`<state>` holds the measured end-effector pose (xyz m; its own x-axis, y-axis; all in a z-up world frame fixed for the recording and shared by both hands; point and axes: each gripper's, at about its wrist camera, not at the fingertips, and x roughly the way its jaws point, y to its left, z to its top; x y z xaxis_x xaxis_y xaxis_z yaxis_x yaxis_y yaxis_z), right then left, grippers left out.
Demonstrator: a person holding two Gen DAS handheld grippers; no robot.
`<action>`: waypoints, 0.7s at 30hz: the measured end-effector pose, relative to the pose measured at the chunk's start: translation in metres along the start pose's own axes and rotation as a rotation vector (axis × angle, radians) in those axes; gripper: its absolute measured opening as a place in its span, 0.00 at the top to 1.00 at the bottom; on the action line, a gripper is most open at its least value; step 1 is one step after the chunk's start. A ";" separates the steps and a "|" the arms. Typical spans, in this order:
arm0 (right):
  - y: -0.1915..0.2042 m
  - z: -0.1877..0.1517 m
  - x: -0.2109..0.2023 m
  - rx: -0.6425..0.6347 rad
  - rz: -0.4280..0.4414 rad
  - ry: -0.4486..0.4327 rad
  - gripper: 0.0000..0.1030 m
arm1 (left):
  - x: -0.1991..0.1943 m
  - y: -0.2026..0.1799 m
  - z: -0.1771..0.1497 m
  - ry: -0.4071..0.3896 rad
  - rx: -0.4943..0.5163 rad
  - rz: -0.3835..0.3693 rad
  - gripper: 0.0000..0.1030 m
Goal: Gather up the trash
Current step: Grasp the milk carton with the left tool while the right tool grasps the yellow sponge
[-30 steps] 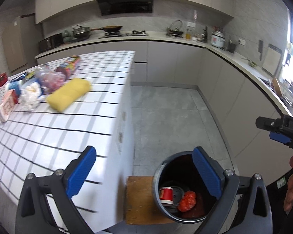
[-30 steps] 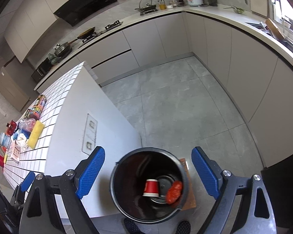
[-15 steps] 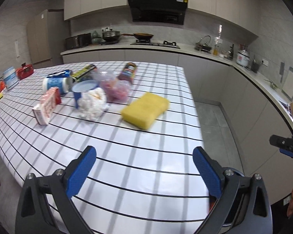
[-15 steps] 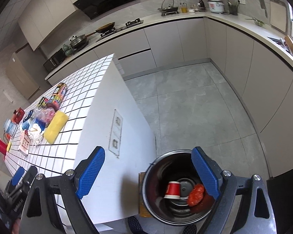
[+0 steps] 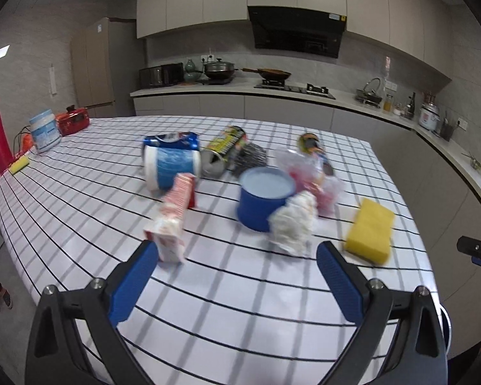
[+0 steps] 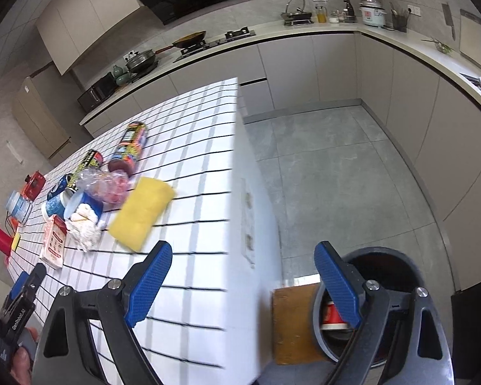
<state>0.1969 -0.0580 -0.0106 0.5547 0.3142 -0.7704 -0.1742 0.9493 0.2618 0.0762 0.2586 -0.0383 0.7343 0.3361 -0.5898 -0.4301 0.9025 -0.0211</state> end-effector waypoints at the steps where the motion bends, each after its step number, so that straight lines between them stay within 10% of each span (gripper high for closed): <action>1: 0.012 0.001 0.006 -0.006 0.000 0.001 0.11 | 0.007 0.009 0.003 0.004 -0.004 0.004 0.03; 18: 0.113 0.012 0.067 -0.005 -0.066 0.035 0.11 | 0.103 0.058 0.019 0.188 0.054 -0.099 0.03; 21: 0.122 0.015 0.075 -0.002 -0.074 0.042 0.11 | 0.112 0.065 0.022 0.215 0.039 -0.140 0.17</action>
<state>0.2294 0.0811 -0.0282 0.5311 0.2437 -0.8115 -0.1360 0.9698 0.2022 0.1418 0.3610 -0.0880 0.6550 0.1461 -0.7414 -0.3084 0.9474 -0.0859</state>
